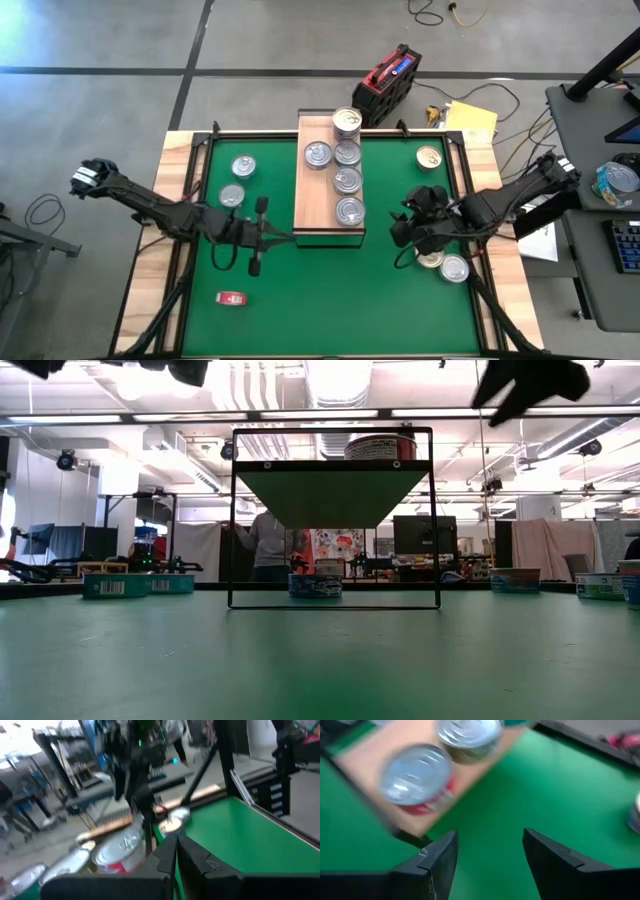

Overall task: Stack canned seafood by type on shelf
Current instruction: Stack the top green tuna can on top of the green tuna can on the shelf

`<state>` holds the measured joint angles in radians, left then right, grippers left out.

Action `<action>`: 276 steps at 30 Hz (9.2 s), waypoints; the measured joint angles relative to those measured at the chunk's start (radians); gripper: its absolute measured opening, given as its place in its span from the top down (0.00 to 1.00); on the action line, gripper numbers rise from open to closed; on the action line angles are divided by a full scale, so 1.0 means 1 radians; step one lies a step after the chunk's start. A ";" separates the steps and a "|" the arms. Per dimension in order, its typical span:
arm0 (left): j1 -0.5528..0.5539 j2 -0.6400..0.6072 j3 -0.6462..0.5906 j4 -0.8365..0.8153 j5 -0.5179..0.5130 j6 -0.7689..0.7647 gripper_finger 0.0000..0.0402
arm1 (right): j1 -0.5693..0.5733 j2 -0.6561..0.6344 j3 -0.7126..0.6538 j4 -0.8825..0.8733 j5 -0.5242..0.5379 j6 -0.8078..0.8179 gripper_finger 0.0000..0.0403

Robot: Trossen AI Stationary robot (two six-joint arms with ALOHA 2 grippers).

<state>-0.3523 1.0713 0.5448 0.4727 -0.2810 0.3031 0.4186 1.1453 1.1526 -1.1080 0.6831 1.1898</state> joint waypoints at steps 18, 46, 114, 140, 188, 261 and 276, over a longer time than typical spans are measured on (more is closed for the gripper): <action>0.001 0.004 -0.002 0.021 -0.106 0.030 1.00 | -0.163 0.022 -0.078 -0.214 -0.188 0.127 0.62; 0.000 -0.004 -0.001 0.013 -0.393 0.188 1.00 | -0.388 0.049 -0.318 -0.308 -0.375 0.263 0.97; 0.001 -0.005 -0.001 -0.028 -0.506 0.235 1.00 | -0.518 0.240 -0.425 -0.137 -0.351 0.520 0.97; 0.001 -0.005 -0.001 -0.024 -0.506 0.234 1.00 | -0.517 0.216 -0.430 0.035 -0.357 0.374 0.97; 0.001 -0.005 -0.001 -0.020 -0.506 0.223 1.00 | -0.363 0.216 -0.357 0.338 -0.478 0.092 0.97; 0.008 -0.003 -0.003 -0.265 -0.540 -0.163 1.00 | -0.163 0.235 -0.373 0.316 -0.411 0.222 0.97; 0.008 -0.003 -0.003 -0.256 -0.540 -0.170 1.00 | -0.074 0.242 -0.373 0.404 -0.466 0.174 0.97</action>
<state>-0.3447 1.0682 0.5423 0.2169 -0.8207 0.1335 0.3446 1.3876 0.7795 -0.7041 0.2169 1.3642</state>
